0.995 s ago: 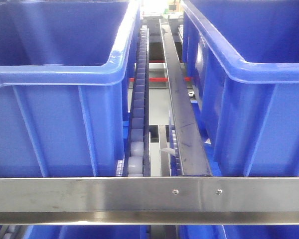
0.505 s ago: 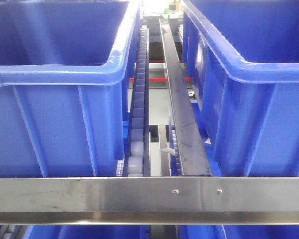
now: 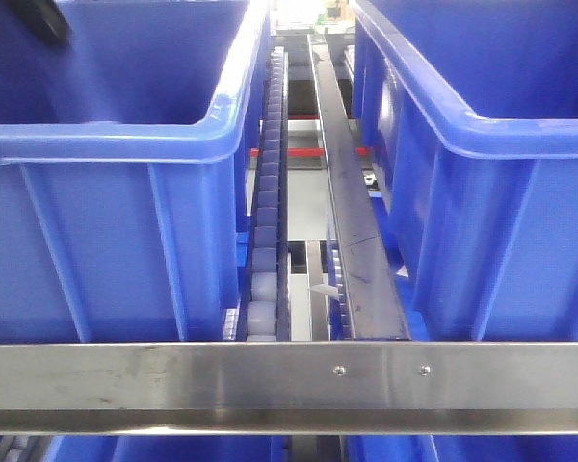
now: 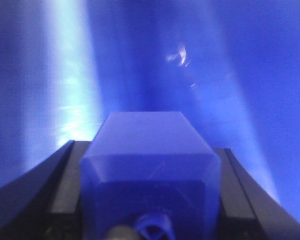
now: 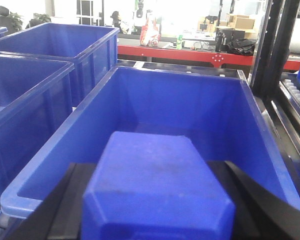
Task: Pick and sort blue part to right shelf
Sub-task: 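Lower the left gripper into a blue bin and release its part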
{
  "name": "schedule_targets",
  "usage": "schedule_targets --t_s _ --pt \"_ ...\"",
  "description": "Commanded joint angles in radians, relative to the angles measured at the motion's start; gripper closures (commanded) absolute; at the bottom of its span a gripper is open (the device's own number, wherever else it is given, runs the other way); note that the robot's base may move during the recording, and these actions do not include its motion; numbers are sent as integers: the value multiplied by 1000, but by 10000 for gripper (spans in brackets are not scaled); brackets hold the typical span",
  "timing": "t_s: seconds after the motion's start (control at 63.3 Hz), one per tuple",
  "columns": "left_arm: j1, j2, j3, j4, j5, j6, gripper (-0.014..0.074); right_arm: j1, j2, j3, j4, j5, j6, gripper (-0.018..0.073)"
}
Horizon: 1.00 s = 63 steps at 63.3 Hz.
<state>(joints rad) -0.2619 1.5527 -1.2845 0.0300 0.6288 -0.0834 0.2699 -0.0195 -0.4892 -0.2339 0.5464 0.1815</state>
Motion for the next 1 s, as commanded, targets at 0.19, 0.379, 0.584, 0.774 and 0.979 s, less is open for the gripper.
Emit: schedule_targets --t_s 0.19,0.379,0.584,0.774,0.979 --pt "49 181 -114 -12 -77 -8 209 -4 -5 -28 -16 -98 -5 323" --pt "88 245 -114 -12 -89 -8 209 -4 -5 -28 -16 -89 -5 323" --pt "99 261 -114 -12 -76 -8 206 -4 -5 -28 -16 -89 -5 323" --pt "99 261 -114 -12 -64 -1 72 -4 -5 -28 -16 -89 -5 323" --pt "99 242 -114 -12 -46 22 -80 -4 -5 -28 -16 -89 -5 323"
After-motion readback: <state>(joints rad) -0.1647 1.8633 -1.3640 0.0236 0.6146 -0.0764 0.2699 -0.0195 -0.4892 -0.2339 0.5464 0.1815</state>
